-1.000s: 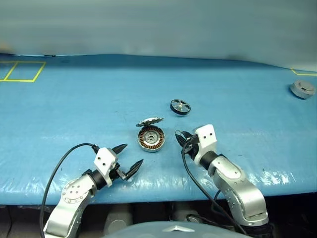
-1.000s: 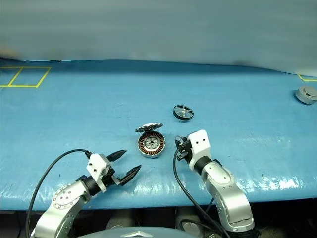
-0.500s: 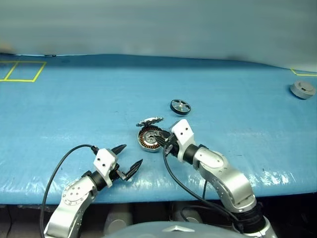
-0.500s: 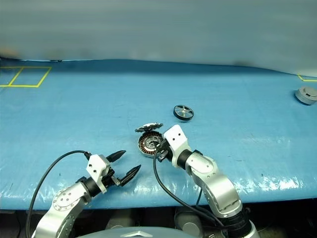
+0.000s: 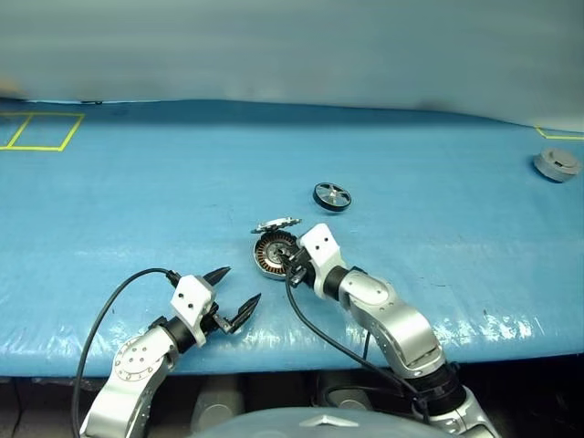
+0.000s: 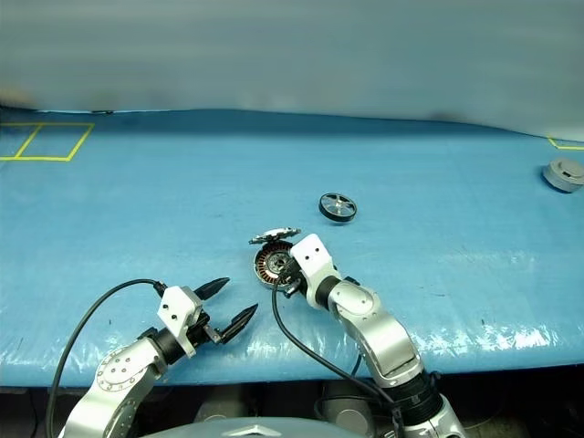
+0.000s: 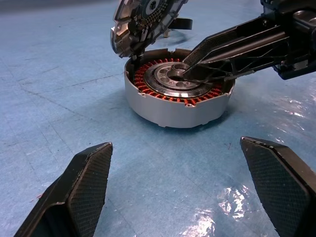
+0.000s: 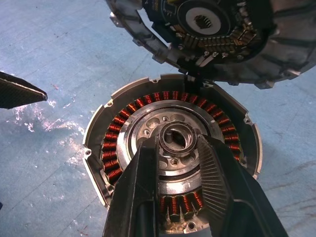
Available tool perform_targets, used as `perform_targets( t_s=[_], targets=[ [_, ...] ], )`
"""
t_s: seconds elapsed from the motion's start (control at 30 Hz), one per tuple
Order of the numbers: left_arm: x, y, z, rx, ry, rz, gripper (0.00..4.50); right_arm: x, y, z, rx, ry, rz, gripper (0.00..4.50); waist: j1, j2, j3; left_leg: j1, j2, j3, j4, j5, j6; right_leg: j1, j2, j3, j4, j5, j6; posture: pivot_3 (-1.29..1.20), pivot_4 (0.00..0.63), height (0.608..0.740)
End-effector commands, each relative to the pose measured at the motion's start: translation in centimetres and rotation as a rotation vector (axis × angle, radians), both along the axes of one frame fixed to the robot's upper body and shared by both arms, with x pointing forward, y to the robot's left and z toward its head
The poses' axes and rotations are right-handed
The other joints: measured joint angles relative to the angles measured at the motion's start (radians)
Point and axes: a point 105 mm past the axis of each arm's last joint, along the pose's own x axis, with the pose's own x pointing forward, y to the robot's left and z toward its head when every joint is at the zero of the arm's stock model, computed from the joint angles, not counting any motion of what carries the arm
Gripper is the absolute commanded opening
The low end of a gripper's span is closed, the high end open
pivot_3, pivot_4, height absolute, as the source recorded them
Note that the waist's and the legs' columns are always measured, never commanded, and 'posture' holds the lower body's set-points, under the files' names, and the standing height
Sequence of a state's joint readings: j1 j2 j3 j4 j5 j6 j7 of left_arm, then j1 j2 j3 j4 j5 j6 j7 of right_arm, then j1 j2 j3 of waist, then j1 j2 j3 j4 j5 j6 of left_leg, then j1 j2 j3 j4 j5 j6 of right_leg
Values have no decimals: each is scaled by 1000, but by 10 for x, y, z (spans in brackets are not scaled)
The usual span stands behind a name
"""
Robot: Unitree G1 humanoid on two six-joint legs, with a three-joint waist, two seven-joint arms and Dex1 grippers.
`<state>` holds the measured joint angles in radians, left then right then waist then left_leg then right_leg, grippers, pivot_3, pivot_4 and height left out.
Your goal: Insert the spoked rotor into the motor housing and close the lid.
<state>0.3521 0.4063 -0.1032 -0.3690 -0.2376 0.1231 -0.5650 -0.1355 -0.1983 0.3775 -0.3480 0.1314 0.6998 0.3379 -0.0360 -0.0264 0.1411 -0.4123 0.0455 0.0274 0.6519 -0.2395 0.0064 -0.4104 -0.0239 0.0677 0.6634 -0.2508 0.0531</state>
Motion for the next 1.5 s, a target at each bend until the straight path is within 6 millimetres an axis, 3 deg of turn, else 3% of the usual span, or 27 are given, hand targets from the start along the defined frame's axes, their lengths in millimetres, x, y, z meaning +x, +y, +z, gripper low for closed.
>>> perform_targets(
  t_s=[0.03, 0.43, 0.63, 0.83, 0.93, 1.13, 1.5],
  targets=[
    [1, -3, 18, -14, -74, -9, 4500, 1, 6, 5, 10, -23, 21, 771, 0, 0, 0, 0, 0, 0, 0, 0, 0, 0, 0, 0, 0, 0, 0, 0, 150, 740],
    [2, -3, 17, -13, -73, -3, 4500, -3, 3, -2, -9, 7, 32, 771, 0, 0, 0, 0, 0, 0, 0, 0, 0, 0, 0, 0, 0, 0, 0, 0, 150, 740],
    [2, -3, 16, -11, -71, -5, 4500, -5, 3, 10, 59, 24, 15, 2774, 0, 0, 0, 0, 0, 0, 0, 0, 0, 0, 0, 0, 0, 0, 0, 0, 150, 740],
    [2, -3, 15, -10, -70, -9, 4500, -11, 5, 41, 160, 19, 41, 2774, 0, 0, 0, -1, 0, -1, 1, 0, 0, 0, 0, 0, 0, 0, 1, 0, 150, 740],
    [3, -3, 15, -10, -72, -12, 4500, -10, 3, 48, 153, 25, 29, 2173, -1, 0, 0, 0, 1, -2, 0, 0, 0, 0, 0, 0, 0, 0, 1, 0, 150, 740],
    [5, -4, 15, -5, -81, -16, 4500, -4, 8, 37, 40, 3, 23, 130, -1, 0, 0, 0, 0, -2, 1, 0, 0, 0, 0, 0, 0, 0, 1, 0, 150, 740],
    [6, -3, 14, 6, -87, -11, 4500, 1, 11, 17, 78, 16, -19, 24, -1, 0, 0, -1, 0, -1, 1, 0, 0, 0, 0, 0, 0, 0, 1, 0, 150, 740]
  ],
)
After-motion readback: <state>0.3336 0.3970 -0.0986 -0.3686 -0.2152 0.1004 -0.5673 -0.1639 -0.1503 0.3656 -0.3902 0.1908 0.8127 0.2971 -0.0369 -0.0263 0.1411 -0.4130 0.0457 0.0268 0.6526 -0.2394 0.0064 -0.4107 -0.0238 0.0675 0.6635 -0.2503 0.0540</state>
